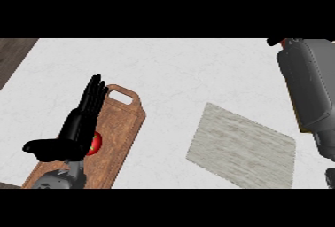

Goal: Pick the sweet potato from the placemat and place it in the basket

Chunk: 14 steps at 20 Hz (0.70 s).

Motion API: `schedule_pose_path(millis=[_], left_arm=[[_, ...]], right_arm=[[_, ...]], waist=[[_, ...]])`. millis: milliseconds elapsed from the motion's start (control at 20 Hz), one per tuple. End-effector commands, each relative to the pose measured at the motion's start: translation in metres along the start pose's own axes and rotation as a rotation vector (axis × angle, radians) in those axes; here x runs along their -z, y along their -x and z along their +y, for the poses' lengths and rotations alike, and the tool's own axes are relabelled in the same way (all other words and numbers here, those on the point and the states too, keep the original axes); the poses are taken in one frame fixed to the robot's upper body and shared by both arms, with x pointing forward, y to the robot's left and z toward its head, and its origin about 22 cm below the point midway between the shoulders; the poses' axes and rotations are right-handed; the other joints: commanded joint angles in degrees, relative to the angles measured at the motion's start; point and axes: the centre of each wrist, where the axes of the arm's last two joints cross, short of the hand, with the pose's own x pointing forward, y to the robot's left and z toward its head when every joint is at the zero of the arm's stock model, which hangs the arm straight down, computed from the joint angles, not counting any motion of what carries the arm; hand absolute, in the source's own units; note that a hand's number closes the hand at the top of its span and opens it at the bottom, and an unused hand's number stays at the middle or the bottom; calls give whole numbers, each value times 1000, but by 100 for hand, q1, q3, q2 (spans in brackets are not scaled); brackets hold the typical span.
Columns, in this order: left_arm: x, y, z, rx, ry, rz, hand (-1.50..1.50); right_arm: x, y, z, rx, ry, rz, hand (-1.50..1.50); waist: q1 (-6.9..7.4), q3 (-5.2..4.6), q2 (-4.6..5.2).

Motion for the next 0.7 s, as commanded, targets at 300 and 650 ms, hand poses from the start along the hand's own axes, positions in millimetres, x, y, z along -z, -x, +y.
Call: schedule_pose_path(millis=[300,650], left_arm=[[9,0,-12,-9,22,5,0],[6,2,-2,14,17,10,0]], right_arm=[[-13,-59,-67,263,255,142,150],[1,-62,-73,201,288,279,150]], waist=[[106,-14,1],[36,-19,-54]])
